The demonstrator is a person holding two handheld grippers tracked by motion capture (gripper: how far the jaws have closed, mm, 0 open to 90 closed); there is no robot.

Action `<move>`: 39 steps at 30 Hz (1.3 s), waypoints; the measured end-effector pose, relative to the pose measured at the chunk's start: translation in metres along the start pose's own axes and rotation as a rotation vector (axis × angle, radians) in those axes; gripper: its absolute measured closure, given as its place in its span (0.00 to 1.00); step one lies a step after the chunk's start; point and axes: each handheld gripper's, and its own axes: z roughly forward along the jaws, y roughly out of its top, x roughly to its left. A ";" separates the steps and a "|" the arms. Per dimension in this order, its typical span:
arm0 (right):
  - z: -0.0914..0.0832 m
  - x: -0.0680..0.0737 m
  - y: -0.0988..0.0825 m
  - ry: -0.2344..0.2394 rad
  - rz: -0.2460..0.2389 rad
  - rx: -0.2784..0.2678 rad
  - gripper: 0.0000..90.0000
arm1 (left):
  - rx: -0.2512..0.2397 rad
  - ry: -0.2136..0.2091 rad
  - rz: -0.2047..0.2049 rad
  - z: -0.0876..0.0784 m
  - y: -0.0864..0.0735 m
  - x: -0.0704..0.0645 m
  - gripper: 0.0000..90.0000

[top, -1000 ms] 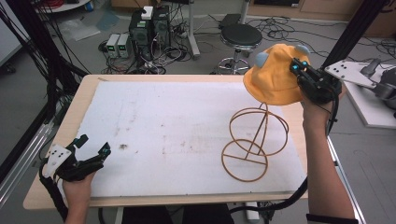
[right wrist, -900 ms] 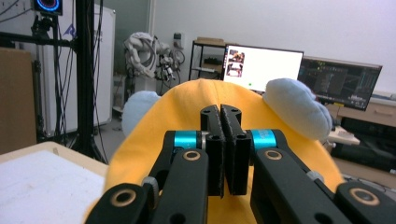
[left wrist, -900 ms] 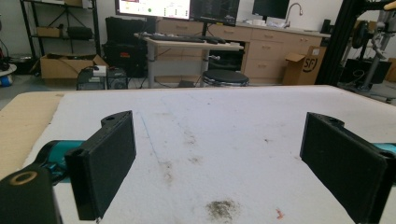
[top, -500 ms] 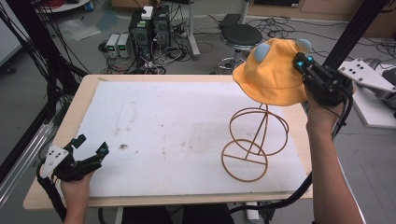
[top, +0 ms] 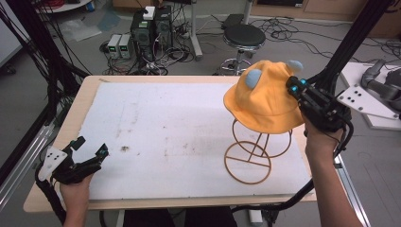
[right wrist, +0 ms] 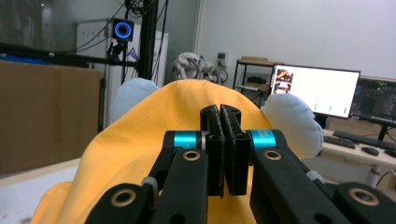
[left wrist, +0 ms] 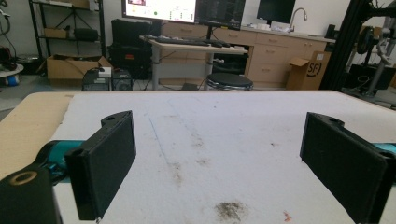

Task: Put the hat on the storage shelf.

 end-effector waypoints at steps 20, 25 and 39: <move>-0.031 0.027 -0.041 0.025 0.008 0.011 0.99 | 0.006 0.013 -0.009 -0.002 -0.002 0.004 0.12; -0.038 0.032 -0.047 0.027 0.006 0.014 0.99 | 0.004 0.014 -0.010 -0.002 -0.002 0.004 0.12; -0.047 0.035 -0.054 -0.021 0.002 -0.031 0.81 | 0.007 0.015 -0.009 -0.002 -0.001 0.005 0.12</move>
